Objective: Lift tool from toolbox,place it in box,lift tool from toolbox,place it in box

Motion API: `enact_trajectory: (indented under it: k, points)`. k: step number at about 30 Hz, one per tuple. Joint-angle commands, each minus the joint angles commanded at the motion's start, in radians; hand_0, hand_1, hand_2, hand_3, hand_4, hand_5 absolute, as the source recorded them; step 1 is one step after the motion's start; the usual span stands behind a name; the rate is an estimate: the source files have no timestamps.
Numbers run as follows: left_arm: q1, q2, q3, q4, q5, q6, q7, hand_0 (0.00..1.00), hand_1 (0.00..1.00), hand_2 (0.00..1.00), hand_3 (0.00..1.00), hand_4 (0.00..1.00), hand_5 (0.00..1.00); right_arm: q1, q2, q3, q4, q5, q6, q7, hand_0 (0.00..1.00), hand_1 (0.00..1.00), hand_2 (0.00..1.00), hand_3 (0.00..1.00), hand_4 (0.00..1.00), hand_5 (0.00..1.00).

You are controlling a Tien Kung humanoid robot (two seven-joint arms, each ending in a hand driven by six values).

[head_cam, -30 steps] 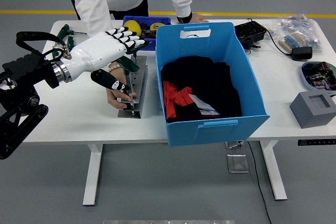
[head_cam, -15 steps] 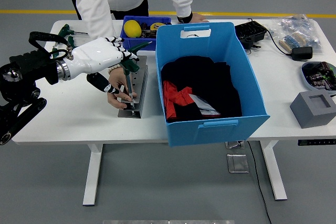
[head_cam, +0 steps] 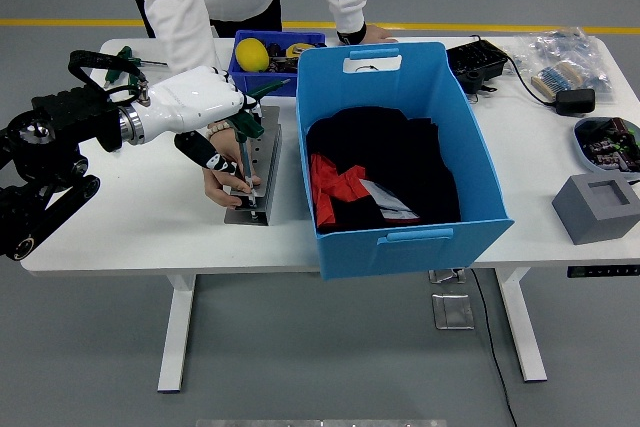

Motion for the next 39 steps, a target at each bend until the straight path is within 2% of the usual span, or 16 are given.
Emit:
enact_trajectory:
  k: [1,2,7,8,13,14,19,20,25,26,31,32,37,38,39]
  points:
    - [-0.004,-0.001,0.004,0.004,-0.003,0.000,-0.001,0.585,0.401,0.412,0.568,0.998,0.317,0.001,0.000,-0.001,0.000,0.001,0.000,0.000,0.628,0.633,0.688,0.551,0.807,0.640]
    - [-0.008,-0.002,0.008,0.008,-0.005,0.001,-0.001,0.467,0.315,0.321,0.457,0.998,0.309,0.002,0.000,-0.002,0.000,0.002,0.000,0.000,0.628,0.633,0.688,0.550,0.808,0.641]
    - [-0.025,-0.007,0.022,0.035,-0.015,-0.001,-0.005,0.467,0.315,0.321,0.457,0.998,0.309,0.007,-0.002,-0.011,0.000,0.014,-0.001,0.002,0.628,0.633,0.688,0.550,0.808,0.641]
    - [-0.027,-0.007,0.024,0.039,-0.018,-0.002,-0.005,0.392,0.246,0.260,0.386,0.998,0.306,0.007,-0.002,-0.012,0.000,0.016,-0.001,0.003,0.628,0.633,0.688,0.550,0.807,0.640]
    - [-0.038,-0.008,0.033,0.061,-0.053,-0.008,-0.009,0.392,0.246,0.260,0.386,0.998,0.306,0.010,-0.003,-0.015,0.000,0.021,-0.001,0.004,0.628,0.633,0.688,0.550,0.807,0.640]
    - [-0.040,-0.009,0.035,0.065,-0.060,-0.009,-0.009,0.354,0.204,0.222,0.334,0.998,0.344,0.011,-0.004,-0.016,0.000,0.022,-0.001,0.004,0.629,0.633,0.688,0.550,0.807,0.640]
    - [-0.050,-0.016,0.045,0.088,-0.104,-0.016,-0.008,0.354,0.204,0.222,0.334,0.998,0.344,0.013,-0.004,-0.019,0.000,0.025,0.000,0.004,0.629,0.633,0.688,0.550,0.807,0.640]
    - [-0.051,-0.017,0.045,0.091,-0.112,-0.017,-0.007,0.310,0.153,0.187,0.297,0.998,0.467,0.013,-0.004,-0.020,0.000,0.026,0.000,0.004,0.630,0.632,0.688,0.550,0.808,0.641]
    - [-0.052,-0.023,0.047,0.104,-0.139,-0.016,-0.002,0.310,0.153,0.187,0.297,0.998,0.467,0.014,-0.005,-0.019,0.000,0.024,0.001,0.004,0.630,0.632,0.688,0.550,0.808,0.641]
    - [-0.052,-0.024,0.047,0.107,-0.144,-0.017,-0.001,0.257,0.118,0.159,0.260,0.998,0.510,0.014,-0.005,-0.019,0.000,0.025,0.001,0.004,0.632,0.634,0.688,0.550,0.808,0.641]
    - [-0.051,-0.030,0.051,0.118,-0.183,-0.019,0.005,0.257,0.118,0.159,0.260,0.998,0.510,0.015,-0.005,-0.019,0.000,0.025,0.001,0.005,0.632,0.634,0.688,0.550,0.808,0.641]
    - [-0.050,-0.031,0.052,0.121,-0.189,-0.020,0.006,0.223,0.091,0.126,0.210,0.998,0.613,0.015,-0.005,-0.019,0.000,0.026,0.001,0.005,0.631,0.633,0.688,0.550,0.807,0.641]
    - [-0.048,-0.038,0.057,0.132,-0.222,-0.013,0.014,0.223,0.091,0.126,0.210,0.998,0.613,0.016,-0.006,-0.020,0.000,0.026,0.001,0.005,0.631,0.633,0.688,0.550,0.807,0.641]
    - [-0.046,-0.039,0.057,0.134,-0.226,-0.010,0.016,0.180,0.057,0.091,0.156,0.998,0.636,0.017,-0.006,-0.020,0.000,0.026,0.001,0.005,0.631,0.633,0.688,0.551,0.807,0.641]
    - [-0.045,-0.041,0.058,0.136,-0.227,-0.005,0.019,0.180,0.057,0.091,0.156,0.998,0.636,0.017,-0.006,-0.021,0.000,0.027,0.001,0.005,0.631,0.633,0.688,0.551,0.807,0.641]
